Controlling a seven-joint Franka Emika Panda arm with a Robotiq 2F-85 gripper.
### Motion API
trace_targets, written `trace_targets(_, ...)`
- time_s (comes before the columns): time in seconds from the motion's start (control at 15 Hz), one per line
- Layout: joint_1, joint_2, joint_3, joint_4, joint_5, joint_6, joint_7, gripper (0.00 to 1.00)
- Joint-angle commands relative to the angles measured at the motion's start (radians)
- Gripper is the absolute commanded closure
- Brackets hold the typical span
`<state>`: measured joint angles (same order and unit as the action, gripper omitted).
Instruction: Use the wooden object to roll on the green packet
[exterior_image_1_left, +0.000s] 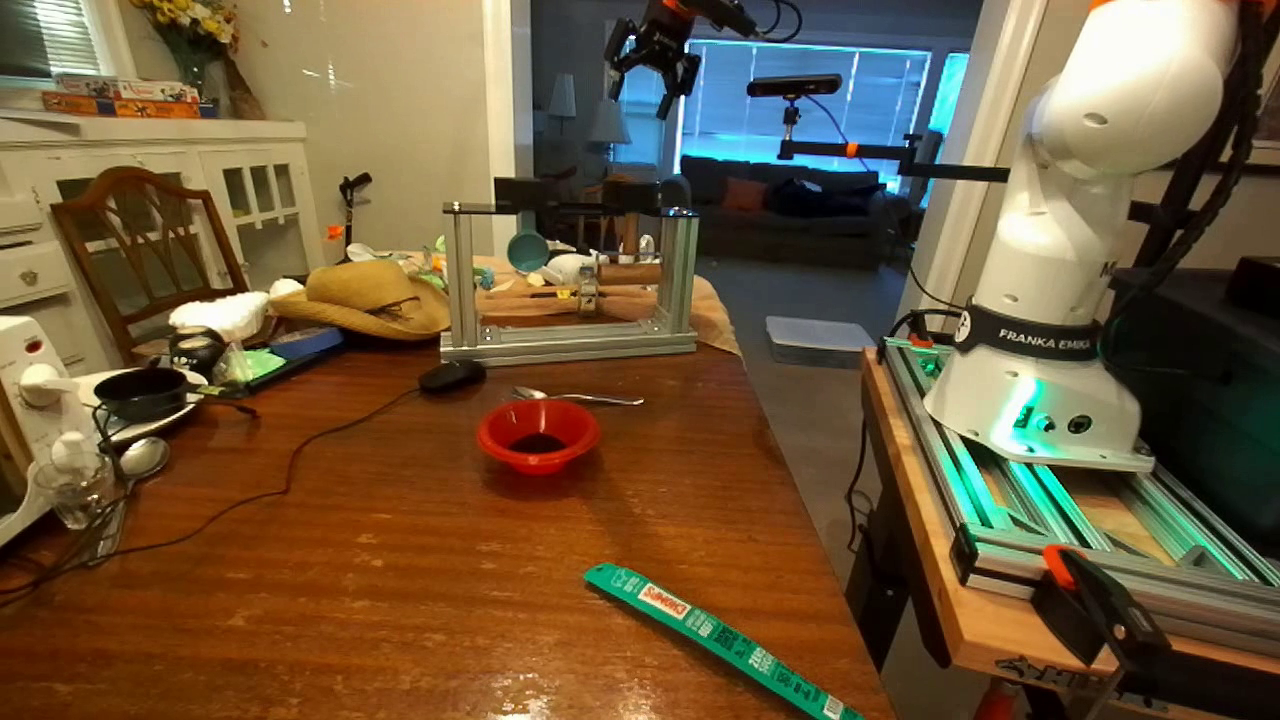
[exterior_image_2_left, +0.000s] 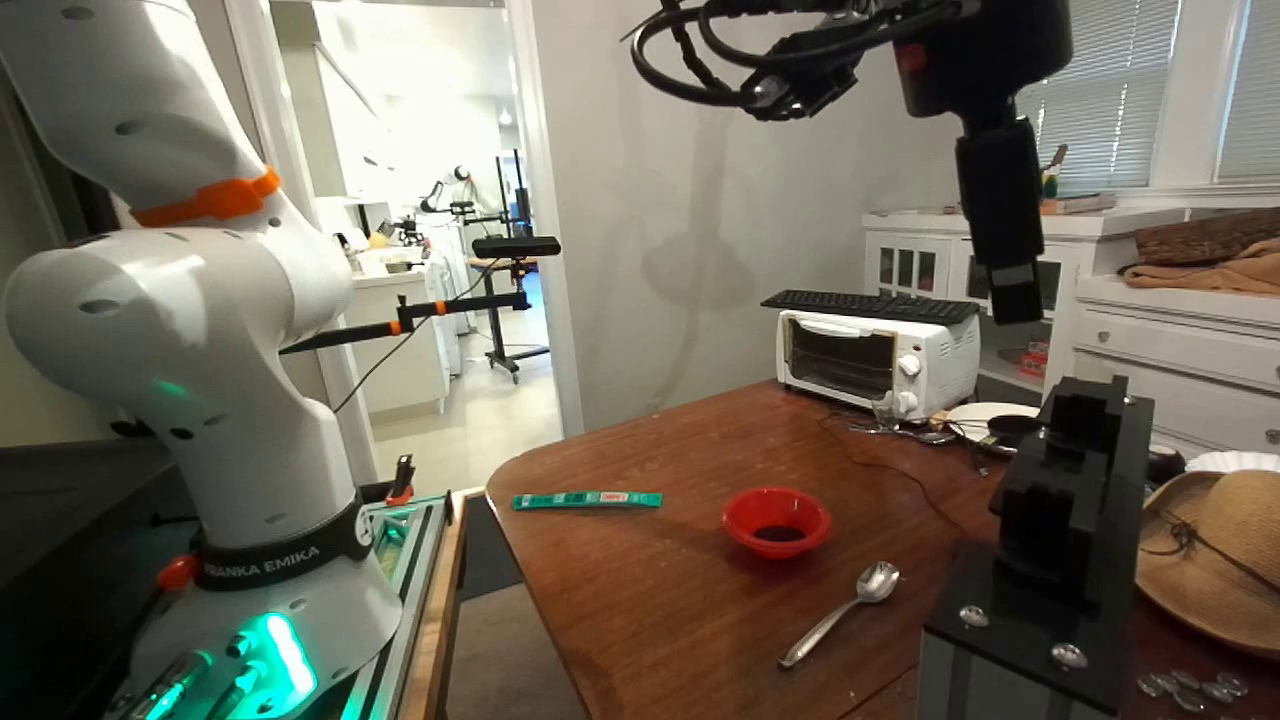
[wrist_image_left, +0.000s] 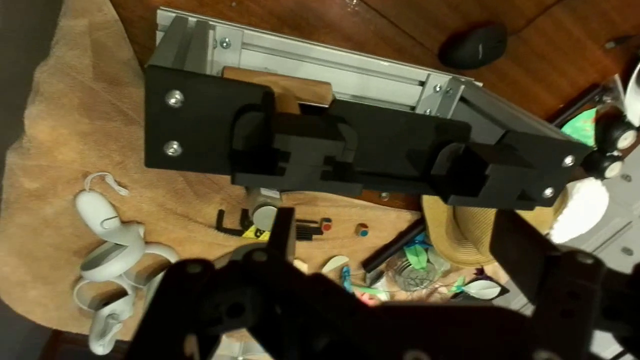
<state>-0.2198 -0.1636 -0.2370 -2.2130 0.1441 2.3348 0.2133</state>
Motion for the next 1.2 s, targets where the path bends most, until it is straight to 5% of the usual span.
trace_targets(0.0, -0.039, 0.074, -0.011, 0.053, -0.042, -0.014, 0.052, 0.00)
trace_targets(0.8, -0.043, 0.198, -0.020, 0.107, -0.069, -0.063, 0.173, 0.00)
trace_targets(1.0, -0.038, 0.203, -0.018, 0.097, -0.055, -0.070, 0.163, 0.13)
trace_targets(1.13, -0.034, 0.209, -0.016, 0.096, -0.054, -0.072, 0.162, 0.06)
